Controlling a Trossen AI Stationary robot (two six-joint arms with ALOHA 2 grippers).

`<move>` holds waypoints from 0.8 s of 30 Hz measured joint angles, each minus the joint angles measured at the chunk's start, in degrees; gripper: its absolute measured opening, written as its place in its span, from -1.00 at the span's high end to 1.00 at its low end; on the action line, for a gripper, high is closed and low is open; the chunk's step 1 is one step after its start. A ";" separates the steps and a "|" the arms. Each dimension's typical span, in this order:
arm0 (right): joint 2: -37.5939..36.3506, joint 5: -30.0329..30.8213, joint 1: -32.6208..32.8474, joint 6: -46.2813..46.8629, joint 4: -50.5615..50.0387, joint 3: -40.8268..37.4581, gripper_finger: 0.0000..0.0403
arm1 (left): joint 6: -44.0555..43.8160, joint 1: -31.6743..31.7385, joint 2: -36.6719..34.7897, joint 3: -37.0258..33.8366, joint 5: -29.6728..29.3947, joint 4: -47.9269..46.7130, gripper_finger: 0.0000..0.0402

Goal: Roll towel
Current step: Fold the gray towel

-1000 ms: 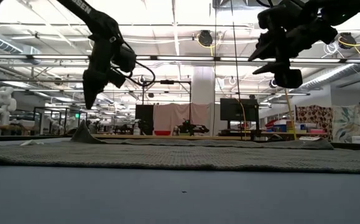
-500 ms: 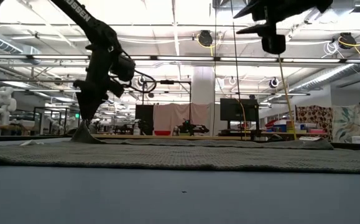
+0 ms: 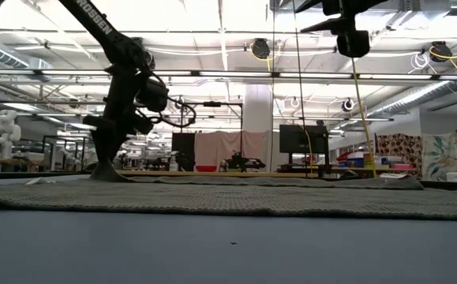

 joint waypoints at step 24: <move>17.35 9.39 -15.54 -20.41 -62.35 9.31 0.32 | -5.76 -4.61 -7.60 -0.24 -4.42 -4.59 0.95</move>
